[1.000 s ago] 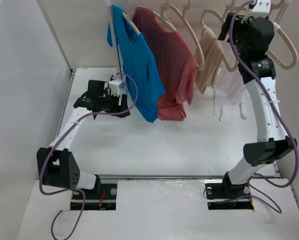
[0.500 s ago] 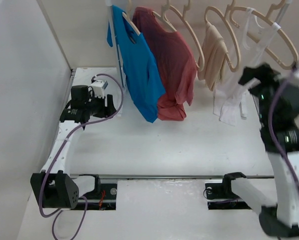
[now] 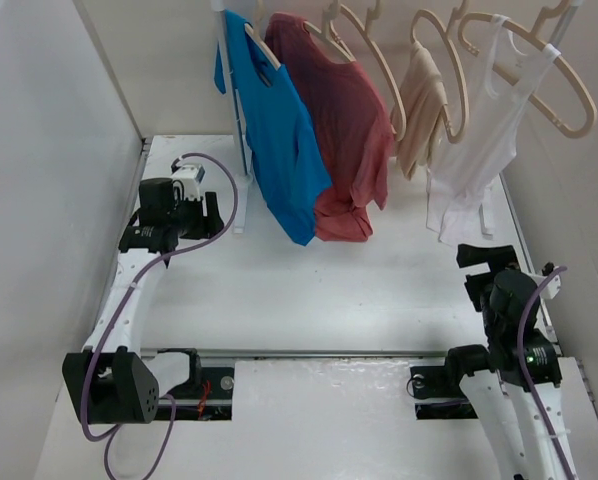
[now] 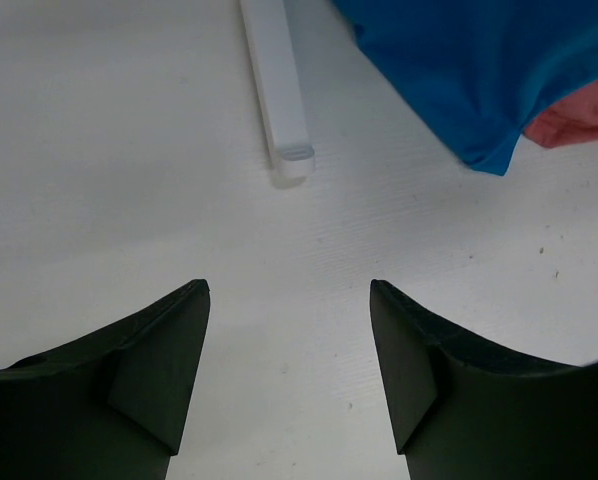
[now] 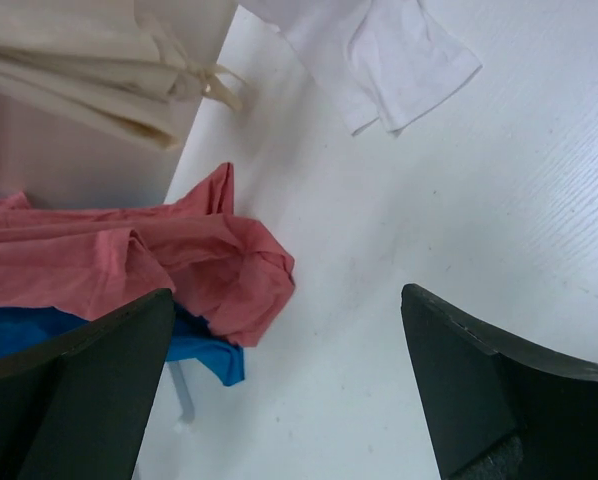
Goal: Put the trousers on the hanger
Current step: Reset both arms
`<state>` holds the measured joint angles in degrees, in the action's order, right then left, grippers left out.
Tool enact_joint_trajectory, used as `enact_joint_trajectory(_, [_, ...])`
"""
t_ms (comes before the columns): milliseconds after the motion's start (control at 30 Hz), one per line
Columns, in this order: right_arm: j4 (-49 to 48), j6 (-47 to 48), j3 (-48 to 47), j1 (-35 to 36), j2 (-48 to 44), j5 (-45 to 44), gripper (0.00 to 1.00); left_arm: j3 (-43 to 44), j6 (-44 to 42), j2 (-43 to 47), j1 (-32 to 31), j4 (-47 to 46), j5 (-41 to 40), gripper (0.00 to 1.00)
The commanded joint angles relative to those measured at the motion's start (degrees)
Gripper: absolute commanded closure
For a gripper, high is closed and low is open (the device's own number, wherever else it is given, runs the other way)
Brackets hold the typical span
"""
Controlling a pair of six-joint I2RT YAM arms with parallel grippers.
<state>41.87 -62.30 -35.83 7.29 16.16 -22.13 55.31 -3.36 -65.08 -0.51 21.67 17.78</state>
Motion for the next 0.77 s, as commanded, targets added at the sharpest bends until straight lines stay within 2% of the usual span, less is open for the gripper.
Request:
enact_joint_trajectory(0, [1.46,-6.95,-2.57,-0.08,-0.69,-1.84,0.01,-1.08,0.89,2.5,0.16,-2.77,-0.73,0.38])
enact_joint_trajectory(267, [1.99,-6.43,-3.72,-0.08,2.73,-4.32,0.01,-1.61,0.89,3.56,0.16,-2.77,-0.73,0.37])
enact_joint_trajectory(533, [3.13,-6.43,-3.19,-0.08,0.81,-4.32,0.01,-2.14,0.89,4.08,0.16,-2.77,-0.73,0.37])
enact_joint_trajectory(733, [-1.61,-3.35,-3.18,-0.08,-0.96,-3.62,0.01,-2.14,0.89,4.61,0.16,-2.77,-0.73,0.37])
